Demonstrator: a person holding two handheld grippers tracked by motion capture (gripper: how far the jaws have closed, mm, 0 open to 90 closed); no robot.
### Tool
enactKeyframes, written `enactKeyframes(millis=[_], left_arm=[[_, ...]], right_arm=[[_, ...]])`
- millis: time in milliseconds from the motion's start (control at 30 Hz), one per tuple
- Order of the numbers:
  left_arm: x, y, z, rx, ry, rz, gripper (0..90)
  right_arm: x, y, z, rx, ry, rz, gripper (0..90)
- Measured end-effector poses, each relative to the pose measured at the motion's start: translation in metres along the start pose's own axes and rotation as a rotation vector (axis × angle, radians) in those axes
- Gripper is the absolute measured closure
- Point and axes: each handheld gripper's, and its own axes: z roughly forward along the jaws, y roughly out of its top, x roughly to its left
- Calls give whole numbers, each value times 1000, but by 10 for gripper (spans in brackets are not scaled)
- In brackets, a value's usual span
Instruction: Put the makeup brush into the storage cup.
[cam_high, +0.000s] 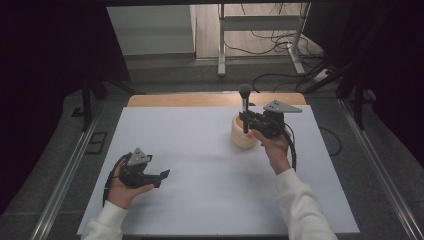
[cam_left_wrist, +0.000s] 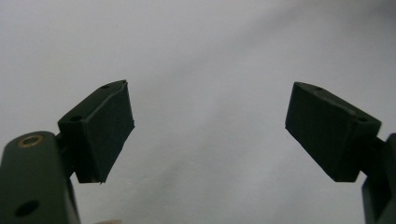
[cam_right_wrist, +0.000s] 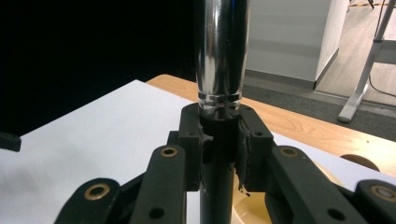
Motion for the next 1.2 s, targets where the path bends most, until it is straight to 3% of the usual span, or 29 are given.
enactKeyframes(millis=[400,1200], left_arm=[[1,0,-1,-8,8,-7,160],[1,-1,-2,-7,15,-13,160]], right_arm=[[-20,0,4,-39,0,74,745],[-46,-6,8,-80,-54,115,745]])
